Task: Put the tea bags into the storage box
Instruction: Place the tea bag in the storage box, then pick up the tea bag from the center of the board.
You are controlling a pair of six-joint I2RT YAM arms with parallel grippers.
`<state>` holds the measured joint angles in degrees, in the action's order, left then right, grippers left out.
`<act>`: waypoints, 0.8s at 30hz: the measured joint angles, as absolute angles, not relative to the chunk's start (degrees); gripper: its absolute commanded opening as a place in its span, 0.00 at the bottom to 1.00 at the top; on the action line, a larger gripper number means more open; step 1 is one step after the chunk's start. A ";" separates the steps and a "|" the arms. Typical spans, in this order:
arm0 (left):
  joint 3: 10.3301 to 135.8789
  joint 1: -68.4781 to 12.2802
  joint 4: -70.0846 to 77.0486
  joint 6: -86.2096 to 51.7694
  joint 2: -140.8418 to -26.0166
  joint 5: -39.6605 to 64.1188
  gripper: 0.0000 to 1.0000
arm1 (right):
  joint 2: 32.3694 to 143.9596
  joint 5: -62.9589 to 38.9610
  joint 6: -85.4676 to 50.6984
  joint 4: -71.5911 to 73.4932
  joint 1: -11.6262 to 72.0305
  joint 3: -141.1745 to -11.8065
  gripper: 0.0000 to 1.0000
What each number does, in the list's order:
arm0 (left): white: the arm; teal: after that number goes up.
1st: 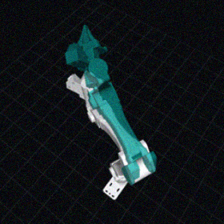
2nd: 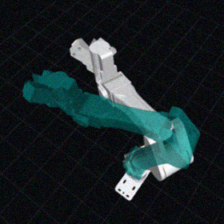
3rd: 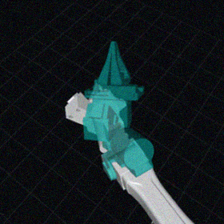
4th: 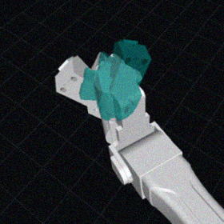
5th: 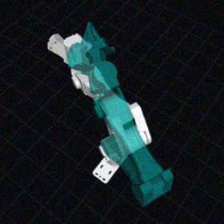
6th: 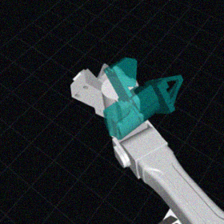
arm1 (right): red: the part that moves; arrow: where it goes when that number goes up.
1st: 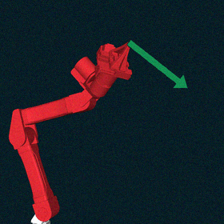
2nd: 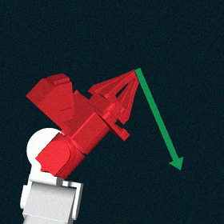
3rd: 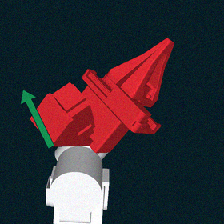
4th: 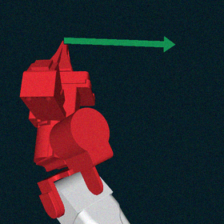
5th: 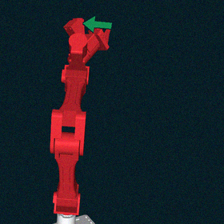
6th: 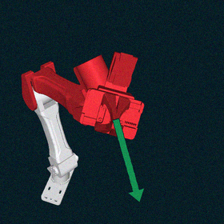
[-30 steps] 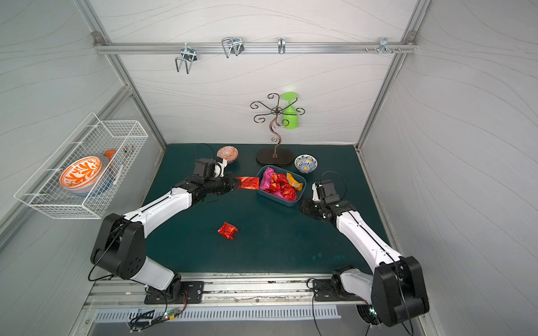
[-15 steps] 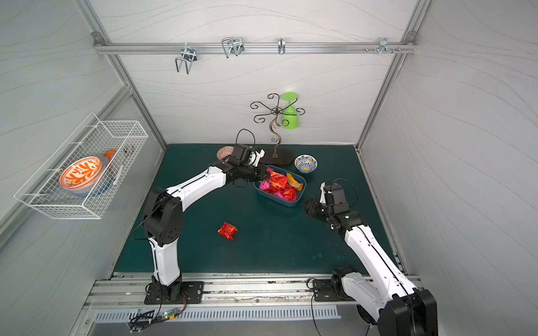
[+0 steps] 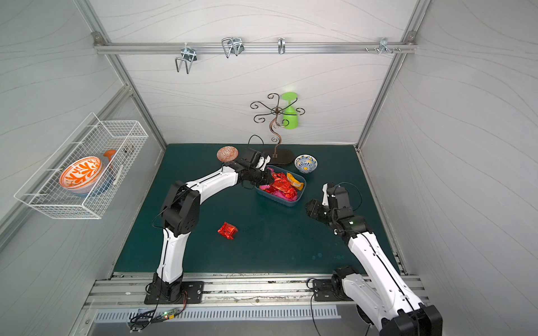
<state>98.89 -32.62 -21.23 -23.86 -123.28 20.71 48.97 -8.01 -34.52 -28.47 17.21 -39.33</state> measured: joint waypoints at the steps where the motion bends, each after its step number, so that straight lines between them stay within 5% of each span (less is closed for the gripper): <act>1: 98.91 -32.64 -21.26 -23.83 -123.28 20.27 0.40 | 48.53 -8.03 -34.41 -28.77 17.21 -39.33 0.50; 9: 96.38 -32.69 -21.32 -24.67 -119.09 16.14 0.55 | 51.18 -8.88 -32.51 -29.23 20.01 -39.90 0.50; 24: 65.76 -26.24 -14.76 -30.37 -86.28 7.68 0.55 | 80.38 -12.34 -29.02 -18.79 50.52 -53.34 0.53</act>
